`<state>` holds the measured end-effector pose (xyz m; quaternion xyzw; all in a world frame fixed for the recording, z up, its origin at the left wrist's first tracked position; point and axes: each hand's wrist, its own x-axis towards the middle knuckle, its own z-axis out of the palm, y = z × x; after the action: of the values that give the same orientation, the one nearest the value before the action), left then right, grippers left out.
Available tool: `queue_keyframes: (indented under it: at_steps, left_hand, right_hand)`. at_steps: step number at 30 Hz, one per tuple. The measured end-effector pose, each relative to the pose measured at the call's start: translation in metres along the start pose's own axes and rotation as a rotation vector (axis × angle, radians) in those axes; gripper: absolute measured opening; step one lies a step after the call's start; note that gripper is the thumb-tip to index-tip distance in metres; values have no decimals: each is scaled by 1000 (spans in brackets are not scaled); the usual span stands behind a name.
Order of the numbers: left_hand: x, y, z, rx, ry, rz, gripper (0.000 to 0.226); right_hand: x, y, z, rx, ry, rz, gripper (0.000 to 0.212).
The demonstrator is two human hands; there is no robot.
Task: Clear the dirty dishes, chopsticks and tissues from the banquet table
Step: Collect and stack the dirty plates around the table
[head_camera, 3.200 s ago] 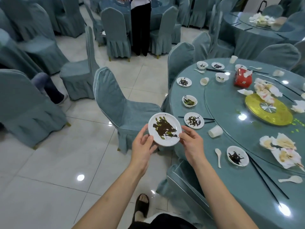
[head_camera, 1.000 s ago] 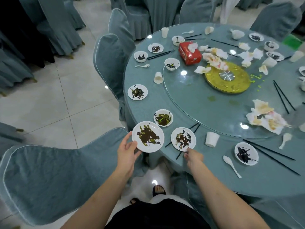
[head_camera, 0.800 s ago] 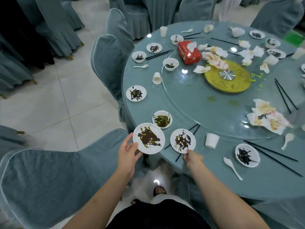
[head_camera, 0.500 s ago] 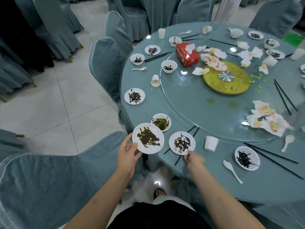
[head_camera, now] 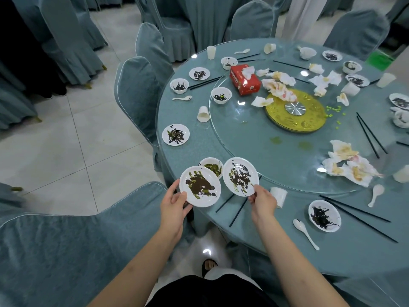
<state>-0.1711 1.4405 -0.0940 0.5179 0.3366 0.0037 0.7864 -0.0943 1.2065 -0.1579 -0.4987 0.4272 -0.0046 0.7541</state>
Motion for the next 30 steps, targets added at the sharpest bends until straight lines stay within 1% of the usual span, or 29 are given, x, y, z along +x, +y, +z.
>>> queue_keyframes:
  at_steps: [3, 7, 14, 20, 24, 30]
  left_hand:
    - [-4, 3, 4, -33, -12, 11, 46]
    - [-8, 6, 9, -73, -37, 36, 46]
    - [-15, 7, 7, -95, -84, 99, 45]
    - [-22, 7, -15, -106, -23, 136, 49]
    - [-31, 8, -39, -129, 38, 161, 49]
    - [-47, 15, -80, -214, 147, 187, 43]
  right_hand:
    - [-12, -11, 12, 28, -82, -11, 7]
    - [-29, -16, 27, 3, -204, -1, 9]
    - [-49, -11, 47, -173, -387, 30, 7]
    - [-64, 0, 67, -232, -572, 89, 5]
    - [-77, 14, 86, -241, -656, 112, 17]
    - [-115, 35, 116, -310, -773, 110, 16]
